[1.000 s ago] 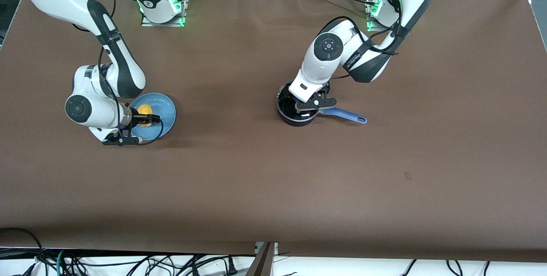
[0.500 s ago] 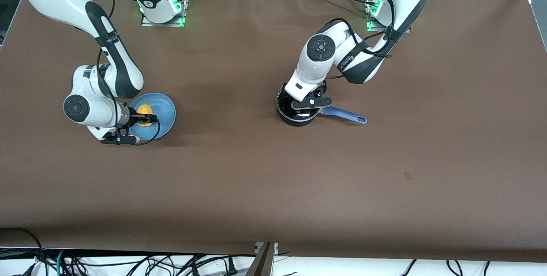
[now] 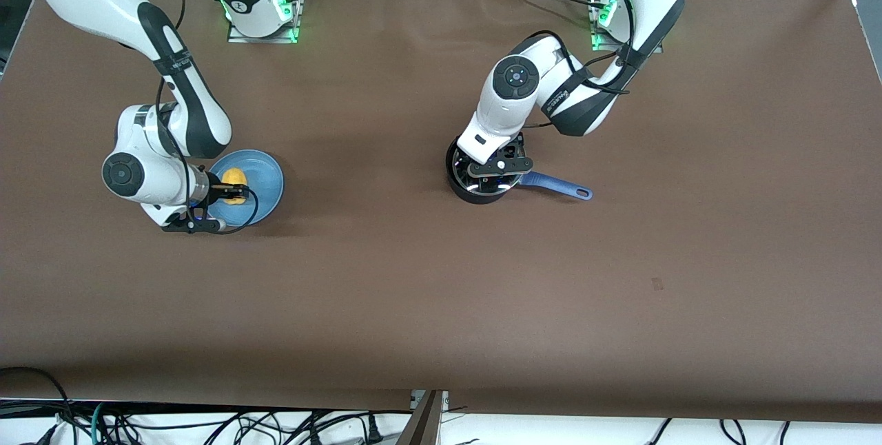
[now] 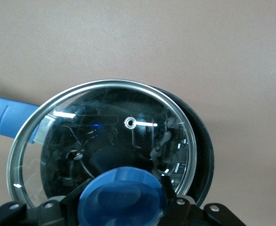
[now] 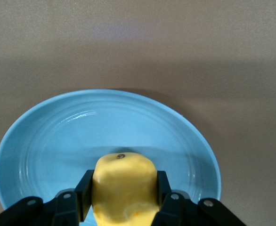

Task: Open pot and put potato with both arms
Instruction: 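Grasp the potato with the right gripper while the left gripper grasps the knob, then lift the lid with the left gripper while the right gripper lifts the potato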

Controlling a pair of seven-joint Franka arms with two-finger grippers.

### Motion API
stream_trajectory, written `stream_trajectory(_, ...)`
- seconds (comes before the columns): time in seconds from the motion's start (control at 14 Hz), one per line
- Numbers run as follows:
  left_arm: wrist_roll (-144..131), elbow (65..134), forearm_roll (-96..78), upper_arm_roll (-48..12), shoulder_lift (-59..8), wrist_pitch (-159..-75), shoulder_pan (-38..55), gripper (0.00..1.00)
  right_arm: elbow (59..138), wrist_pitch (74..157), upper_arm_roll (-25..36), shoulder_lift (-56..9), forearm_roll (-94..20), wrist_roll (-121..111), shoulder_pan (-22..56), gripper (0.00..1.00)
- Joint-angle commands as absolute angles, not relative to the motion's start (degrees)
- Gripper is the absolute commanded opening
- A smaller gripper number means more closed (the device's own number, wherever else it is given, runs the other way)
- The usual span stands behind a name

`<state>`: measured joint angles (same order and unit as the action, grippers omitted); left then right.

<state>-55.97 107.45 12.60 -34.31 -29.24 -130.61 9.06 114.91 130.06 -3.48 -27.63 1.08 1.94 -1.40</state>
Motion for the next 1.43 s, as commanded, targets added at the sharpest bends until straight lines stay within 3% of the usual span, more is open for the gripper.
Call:
stream_trajectory(0.0,-56.8,106.0,14.4,-33.8,-29.7,-130.1,9.5,0.54,115.5,131.0,-4.0,-27.1,1.5,1.4,-1.9,0.48)
stream_trajectory(0.29,-56.3,105.8,14.5,-33.9,-29.0,-129.4,8.5,0.39,115.1,130.6,-4.2,-24.7,1.4,1.3,-1.9,0.48)
stream_trajectory(0.57,-54.6,104.2,14.3,-34.2,-27.3,-126.2,6.0,0.0,113.5,128.9,-7.3,-20.9,1.0,2.0,-1.9,0.48)
stream_trajectory(0.79,-51.9,102.0,13.6,-34.4,-25.7,-121.2,3.8,0.0,106.7,120.9,-11.2,-20.8,-3.8,5.9,-1.6,0.48)
stream_trajectory(1.0,-42.1,101.8,12.8,-34.7,-24.2,-119.3,-1.4,0.0,103.6,120.0,-14.9,-21.3,-4.6,16.0,0.3,0.48)
stream_trajectory(1.36,-18.1,102.2,9.4,-34.6,-21.6,-113.5,-13.5,0.0,95.6,121.5,-15.3,-25.7,-3.7,41.4,14.6,0.48)
